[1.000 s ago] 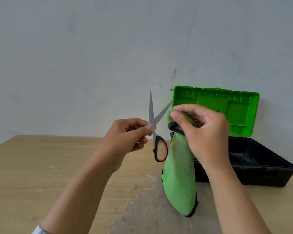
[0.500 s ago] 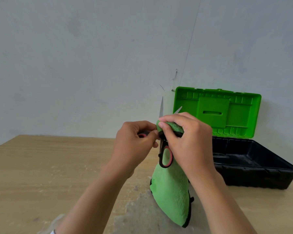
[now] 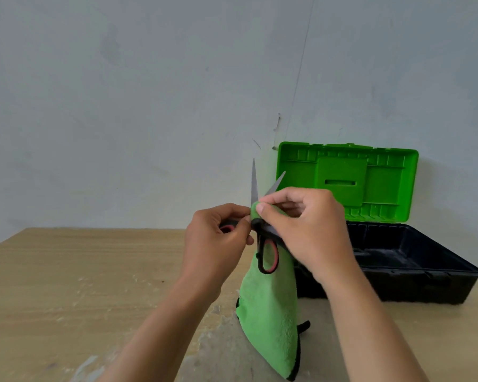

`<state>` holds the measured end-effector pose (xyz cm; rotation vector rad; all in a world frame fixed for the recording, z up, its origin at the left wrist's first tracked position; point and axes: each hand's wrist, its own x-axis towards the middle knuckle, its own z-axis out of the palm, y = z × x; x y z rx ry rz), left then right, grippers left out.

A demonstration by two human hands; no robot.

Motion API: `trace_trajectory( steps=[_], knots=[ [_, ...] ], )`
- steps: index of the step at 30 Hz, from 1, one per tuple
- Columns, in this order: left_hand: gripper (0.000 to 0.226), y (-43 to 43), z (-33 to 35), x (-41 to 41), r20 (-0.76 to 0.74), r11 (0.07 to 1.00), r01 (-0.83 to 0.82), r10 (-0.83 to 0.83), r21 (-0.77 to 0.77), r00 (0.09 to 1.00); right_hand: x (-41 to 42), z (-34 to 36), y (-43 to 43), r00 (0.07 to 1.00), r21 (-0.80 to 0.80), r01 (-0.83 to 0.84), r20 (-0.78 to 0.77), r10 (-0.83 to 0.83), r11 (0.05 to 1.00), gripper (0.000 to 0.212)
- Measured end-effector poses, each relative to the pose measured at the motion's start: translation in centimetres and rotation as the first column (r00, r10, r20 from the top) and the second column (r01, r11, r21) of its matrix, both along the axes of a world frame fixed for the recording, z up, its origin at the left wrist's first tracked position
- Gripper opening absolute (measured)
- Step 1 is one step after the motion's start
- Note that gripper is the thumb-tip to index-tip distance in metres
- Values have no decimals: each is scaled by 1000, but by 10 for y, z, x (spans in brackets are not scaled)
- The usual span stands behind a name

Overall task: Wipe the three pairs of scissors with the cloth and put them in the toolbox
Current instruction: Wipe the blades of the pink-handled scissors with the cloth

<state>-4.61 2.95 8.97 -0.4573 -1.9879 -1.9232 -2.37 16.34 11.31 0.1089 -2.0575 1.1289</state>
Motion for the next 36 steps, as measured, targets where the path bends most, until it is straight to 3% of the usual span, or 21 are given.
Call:
trace_trajectory(
  steps=[3, 7, 9, 12, 15, 17, 24, 36],
  knots=[
    [11, 1, -1, 1, 37, 998, 65, -65, 5, 997, 3, 6, 16, 989, -247, -131, 32, 143, 960, 5],
    [8, -4, 2, -1, 65, 994, 95, -98, 46, 993, 10, 16, 28, 971, -518, -237, -94, 220, 822, 6],
    [9, -8, 5, -2, 80, 991, 108, -114, 84, 990, 12, 17, 33, 975, -440, -219, -134, 177, 871, 7],
    [10, -11, 9, 0, 84, 982, 144, -155, 125, 984, 15, 15, 29, 979, -143, -146, -165, 122, 979, 9],
    [9, -12, 12, 2, 76, 976, 169, -181, 138, 981, 13, 9, 12, 971, 137, -91, -209, 119, 986, 10],
    [8, -14, 13, 2, 63, 974, 184, -194, 129, 979, 7, 2, 5, 957, 225, -59, -265, 119, 973, 9],
    [8, -27, 20, -1, 5, 974, 226, -226, 16, 974, -1, -6, -5, 885, 169, 102, -466, -12, 980, 5],
    [12, -27, 18, 3, 32, 951, 240, -239, -193, 971, -1, 1, 37, 867, 31, 264, -445, -223, 964, 5]
  ],
)
